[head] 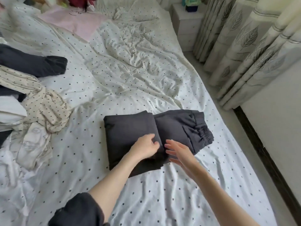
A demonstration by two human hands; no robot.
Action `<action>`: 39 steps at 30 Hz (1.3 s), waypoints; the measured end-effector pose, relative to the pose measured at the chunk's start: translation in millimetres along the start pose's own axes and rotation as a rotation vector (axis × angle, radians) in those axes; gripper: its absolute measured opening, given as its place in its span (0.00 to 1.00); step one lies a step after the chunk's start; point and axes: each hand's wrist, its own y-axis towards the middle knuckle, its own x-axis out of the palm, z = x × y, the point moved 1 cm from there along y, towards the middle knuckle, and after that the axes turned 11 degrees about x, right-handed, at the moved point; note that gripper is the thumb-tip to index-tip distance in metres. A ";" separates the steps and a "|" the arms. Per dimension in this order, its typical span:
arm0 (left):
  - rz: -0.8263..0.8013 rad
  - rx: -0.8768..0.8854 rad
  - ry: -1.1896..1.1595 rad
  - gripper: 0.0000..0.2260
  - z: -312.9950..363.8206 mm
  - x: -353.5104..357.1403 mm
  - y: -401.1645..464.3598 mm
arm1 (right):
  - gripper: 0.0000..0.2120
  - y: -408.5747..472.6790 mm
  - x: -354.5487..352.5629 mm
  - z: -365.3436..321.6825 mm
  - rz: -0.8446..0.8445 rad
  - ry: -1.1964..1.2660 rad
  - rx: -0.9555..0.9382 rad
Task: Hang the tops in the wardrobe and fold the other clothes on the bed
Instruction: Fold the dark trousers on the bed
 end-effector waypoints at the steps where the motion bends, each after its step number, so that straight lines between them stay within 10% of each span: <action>1: -0.041 0.011 0.041 0.14 -6.3 13.8 0.5 | 0.16 5.1 -5.9 3.1 0.053 -0.058 -0.019; 8: 0.679 -0.096 -0.009 0.15 -69.2 3.5 -28.3 | 0.19 21.2 30.5 23.8 0.263 -0.712 -0.581; 15: 0.596 -0.401 -0.534 0.19 -100.1 -20.8 -25.7 | 0.26 52.7 54.5 17.4 0.279 -1.067 -0.506; 30: 0.407 -0.230 -0.653 0.10 -43.2 -69.1 -69.5 | 0.16 10.4 41.7 -4.2 -0.205 -0.274 -0.154; 39: 0.282 -0.165 -0.238 0.15 71.4 -7.6 15.3 | 0.10 -0.9 -87.5 -13.9 0.088 0.108 -0.067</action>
